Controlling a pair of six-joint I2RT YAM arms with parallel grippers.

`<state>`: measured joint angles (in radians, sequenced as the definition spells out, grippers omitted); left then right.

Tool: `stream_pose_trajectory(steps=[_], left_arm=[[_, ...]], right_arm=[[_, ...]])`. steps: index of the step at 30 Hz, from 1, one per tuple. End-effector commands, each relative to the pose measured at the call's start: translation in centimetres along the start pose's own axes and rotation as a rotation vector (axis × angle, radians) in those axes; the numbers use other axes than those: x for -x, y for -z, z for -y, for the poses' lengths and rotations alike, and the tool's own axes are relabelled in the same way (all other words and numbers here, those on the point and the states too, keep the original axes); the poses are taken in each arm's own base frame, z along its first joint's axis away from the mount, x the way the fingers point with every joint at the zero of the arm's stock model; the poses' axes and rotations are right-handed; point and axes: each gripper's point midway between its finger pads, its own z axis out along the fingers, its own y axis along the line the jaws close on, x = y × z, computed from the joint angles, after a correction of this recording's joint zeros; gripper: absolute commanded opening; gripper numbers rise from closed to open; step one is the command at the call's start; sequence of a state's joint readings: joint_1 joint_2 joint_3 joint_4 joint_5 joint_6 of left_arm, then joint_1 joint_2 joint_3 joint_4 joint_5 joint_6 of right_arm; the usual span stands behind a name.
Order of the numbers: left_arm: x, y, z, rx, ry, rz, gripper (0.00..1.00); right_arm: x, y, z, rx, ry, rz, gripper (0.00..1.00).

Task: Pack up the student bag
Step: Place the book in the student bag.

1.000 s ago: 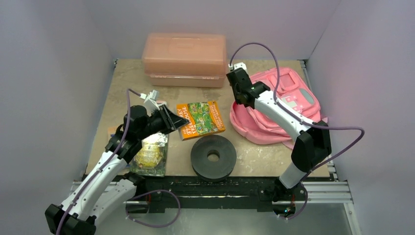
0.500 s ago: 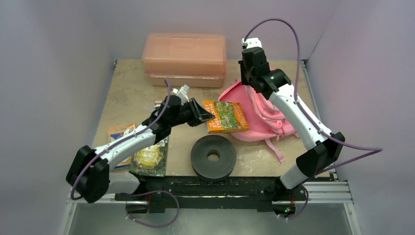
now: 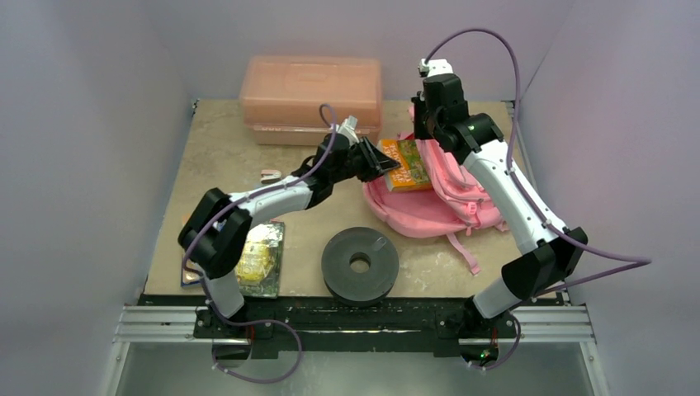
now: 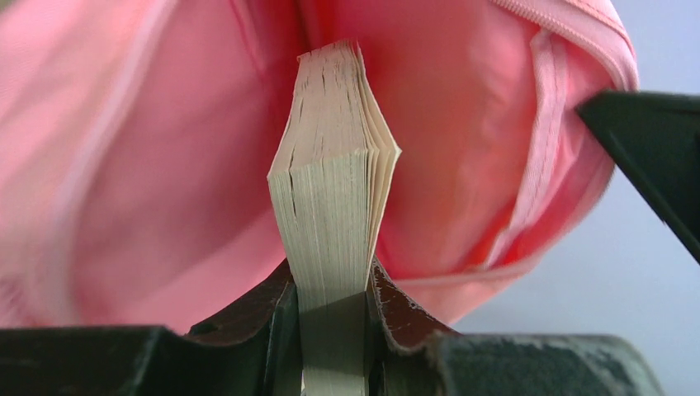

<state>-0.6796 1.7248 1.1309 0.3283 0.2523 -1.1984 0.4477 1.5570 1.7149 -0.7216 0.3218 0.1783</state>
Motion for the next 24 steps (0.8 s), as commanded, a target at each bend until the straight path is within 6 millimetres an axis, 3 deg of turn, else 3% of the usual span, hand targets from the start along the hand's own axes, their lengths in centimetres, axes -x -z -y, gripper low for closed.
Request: stream_pose_trajectory(steps=[1,9,14,20,24], left_arm=[[0.2,-3.5,8.2,-0.242,-0.004,0.029,0.0],[-2.5,-11.2,6.9,-0.211,0.004,0.062,0.0],[-3.5,-15.4,5.0,-0.176,0.097,0.07,0.0],[-4.6,-18.2,2.9,-0.106,0.221,0.083,0.0],[-4.7,-18.8,1.9,-0.048,0.228,0.102,0.12]], right_arm=[[5.8,3.6,-0.2,0.072,-0.085,0.198,0.0],[6.0,4.3,-0.8,0.121,-0.094,0.208,0.0],[6.0,4.6,-1.0,0.138,-0.098,0.211,0.0],[5.9,4.7,-1.0,0.138,-0.098,0.215,0.0],[5.9,4.6,-0.9,0.136,-0.097,0.217,0.0]])
